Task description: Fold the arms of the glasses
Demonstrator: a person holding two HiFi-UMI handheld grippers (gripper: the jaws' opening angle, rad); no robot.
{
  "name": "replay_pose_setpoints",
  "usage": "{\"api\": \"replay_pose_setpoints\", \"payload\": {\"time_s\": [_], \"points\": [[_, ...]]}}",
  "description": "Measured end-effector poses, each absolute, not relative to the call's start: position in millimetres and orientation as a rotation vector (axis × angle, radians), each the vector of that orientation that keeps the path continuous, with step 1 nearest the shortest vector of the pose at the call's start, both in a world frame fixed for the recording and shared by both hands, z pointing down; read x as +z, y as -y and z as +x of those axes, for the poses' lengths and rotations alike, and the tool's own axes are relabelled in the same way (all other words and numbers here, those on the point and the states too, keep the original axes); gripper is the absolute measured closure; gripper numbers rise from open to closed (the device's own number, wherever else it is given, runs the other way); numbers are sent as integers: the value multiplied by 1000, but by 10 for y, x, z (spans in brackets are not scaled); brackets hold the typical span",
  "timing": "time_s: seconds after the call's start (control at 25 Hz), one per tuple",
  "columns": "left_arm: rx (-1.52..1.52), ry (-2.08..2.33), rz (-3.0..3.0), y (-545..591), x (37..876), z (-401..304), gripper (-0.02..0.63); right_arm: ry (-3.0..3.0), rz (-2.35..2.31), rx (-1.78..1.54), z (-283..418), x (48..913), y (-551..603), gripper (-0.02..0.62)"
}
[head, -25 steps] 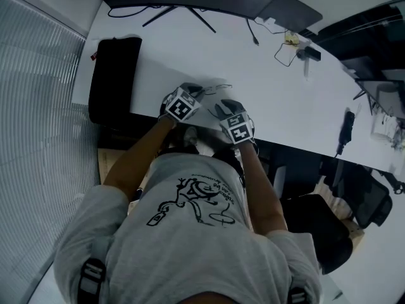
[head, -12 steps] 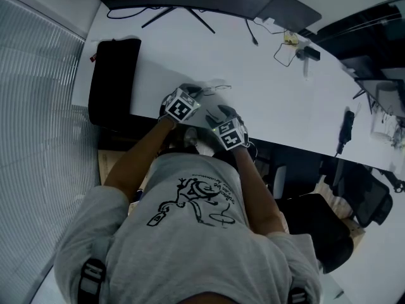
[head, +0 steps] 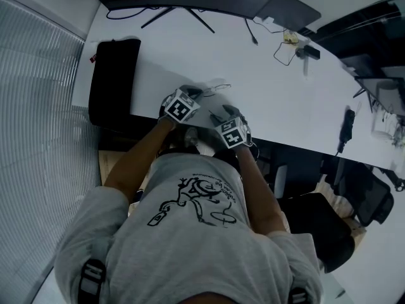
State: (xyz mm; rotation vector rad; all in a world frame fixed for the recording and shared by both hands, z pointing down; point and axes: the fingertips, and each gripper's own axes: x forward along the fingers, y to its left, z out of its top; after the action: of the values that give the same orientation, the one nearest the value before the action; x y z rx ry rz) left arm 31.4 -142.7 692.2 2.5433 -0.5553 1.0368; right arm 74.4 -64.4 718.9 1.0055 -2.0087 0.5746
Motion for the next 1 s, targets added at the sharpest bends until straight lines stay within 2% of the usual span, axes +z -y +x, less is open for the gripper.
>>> {"api": "replay_pose_setpoints", "payload": {"time_s": [1.0], "points": [[1084,455,2558,1241,6883,302,571,1956,1070,572,1001,7201,765,342]]}}
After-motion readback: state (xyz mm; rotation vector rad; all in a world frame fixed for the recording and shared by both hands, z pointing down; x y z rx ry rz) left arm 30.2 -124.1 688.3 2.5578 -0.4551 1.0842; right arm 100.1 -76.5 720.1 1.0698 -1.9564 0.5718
